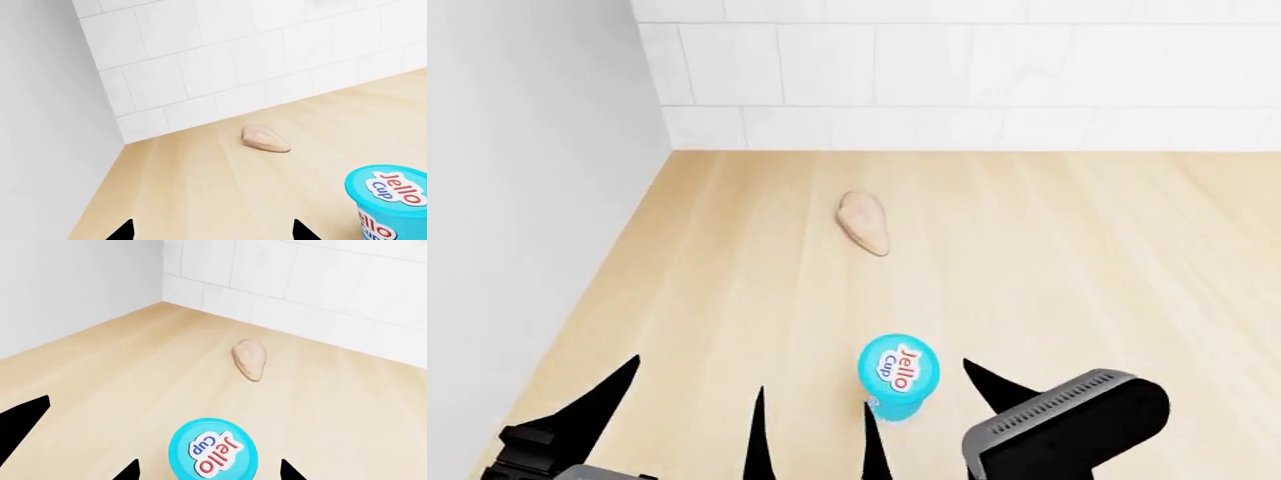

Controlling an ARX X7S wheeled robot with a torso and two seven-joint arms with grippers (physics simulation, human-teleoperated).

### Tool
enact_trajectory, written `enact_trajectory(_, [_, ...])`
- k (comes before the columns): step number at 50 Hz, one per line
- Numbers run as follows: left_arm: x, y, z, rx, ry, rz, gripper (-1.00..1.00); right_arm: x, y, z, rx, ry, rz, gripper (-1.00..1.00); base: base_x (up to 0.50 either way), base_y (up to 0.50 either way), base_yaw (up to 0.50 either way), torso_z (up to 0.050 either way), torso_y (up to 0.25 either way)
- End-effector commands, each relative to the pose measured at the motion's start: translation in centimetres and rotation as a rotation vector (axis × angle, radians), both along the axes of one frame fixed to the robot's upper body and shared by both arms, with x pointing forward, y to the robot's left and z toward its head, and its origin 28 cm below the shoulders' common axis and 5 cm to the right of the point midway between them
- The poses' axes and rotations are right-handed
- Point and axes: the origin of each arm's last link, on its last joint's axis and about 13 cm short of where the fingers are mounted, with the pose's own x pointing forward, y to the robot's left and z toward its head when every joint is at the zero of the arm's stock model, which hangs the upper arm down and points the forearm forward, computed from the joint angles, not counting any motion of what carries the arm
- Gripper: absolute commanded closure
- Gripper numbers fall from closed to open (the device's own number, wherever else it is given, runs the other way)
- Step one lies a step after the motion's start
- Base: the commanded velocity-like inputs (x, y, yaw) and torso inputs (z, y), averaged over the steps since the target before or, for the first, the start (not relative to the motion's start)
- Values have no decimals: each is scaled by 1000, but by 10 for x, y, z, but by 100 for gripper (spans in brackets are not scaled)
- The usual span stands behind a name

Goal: Pick the jam and jello cup from the counter and place them in the cabinets closest to them.

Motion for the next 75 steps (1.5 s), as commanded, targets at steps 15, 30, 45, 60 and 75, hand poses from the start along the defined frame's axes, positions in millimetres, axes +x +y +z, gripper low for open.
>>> enact_trajectory(15, [-1,0,0,-6,-2,3,-100,14,3,-14,-7,93,3,-100,0,0,0,0,0])
enact_trajectory(30, [-1,3,0,-9,-6,6,-100,32,3,-18,-6,112,-40,-100,0,0,0,0,0])
enact_trajectory(45, [-1,2,0,-11,-4,9,-100,38,6,-21,2,146,-29,-100,0,0,0,0,0])
enact_trajectory(60, [-3,2,-1,-18,-4,9,-100,48,13,-18,11,150,-28,-100,0,0,0,0,0])
enact_trajectory(75, [-4,2,-2,-24,3,11,-100,50,13,-16,10,115,-37,100,0,0,0,0,0])
